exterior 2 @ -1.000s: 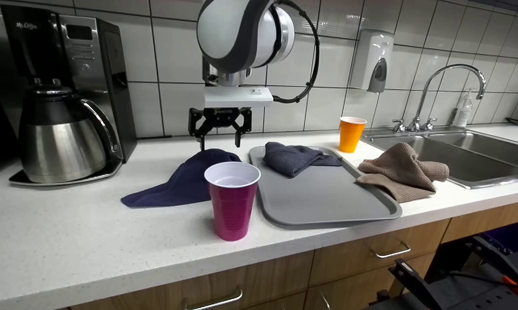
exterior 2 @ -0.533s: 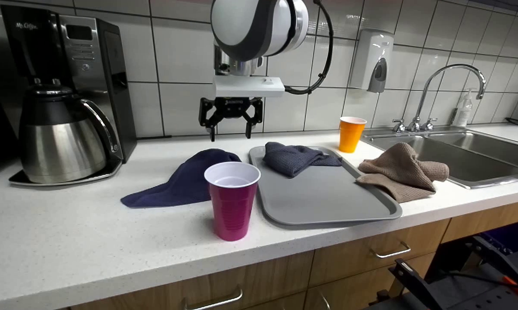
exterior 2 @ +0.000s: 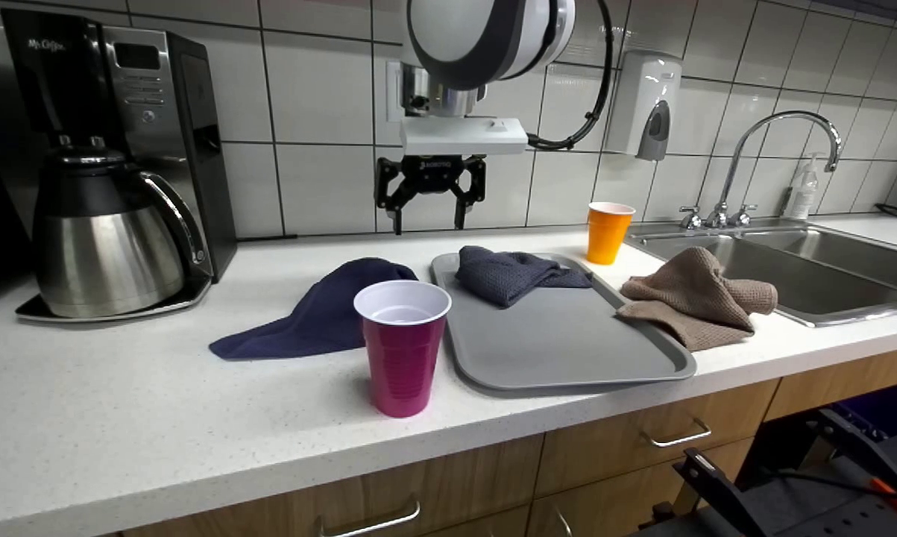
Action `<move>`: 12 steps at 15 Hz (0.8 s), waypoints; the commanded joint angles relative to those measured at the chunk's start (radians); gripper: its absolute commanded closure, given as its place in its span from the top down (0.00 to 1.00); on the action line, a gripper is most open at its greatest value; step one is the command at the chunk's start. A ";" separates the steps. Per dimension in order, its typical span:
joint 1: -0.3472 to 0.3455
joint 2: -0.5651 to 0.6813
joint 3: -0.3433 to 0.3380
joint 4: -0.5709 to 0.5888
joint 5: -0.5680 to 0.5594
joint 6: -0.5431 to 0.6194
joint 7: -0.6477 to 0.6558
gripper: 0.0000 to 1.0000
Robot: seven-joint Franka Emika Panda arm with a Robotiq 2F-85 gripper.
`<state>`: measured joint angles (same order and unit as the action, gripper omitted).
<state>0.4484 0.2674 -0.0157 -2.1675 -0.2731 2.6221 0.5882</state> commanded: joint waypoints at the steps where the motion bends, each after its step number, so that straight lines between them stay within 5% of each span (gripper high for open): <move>1: -0.061 -0.069 0.010 -0.081 -0.031 0.017 0.007 1.00; 12: -0.114 -0.058 0.031 -0.083 -0.012 0.010 -0.011 1.00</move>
<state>0.3629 0.2097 -0.0128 -2.2518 -0.2767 2.6347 0.5724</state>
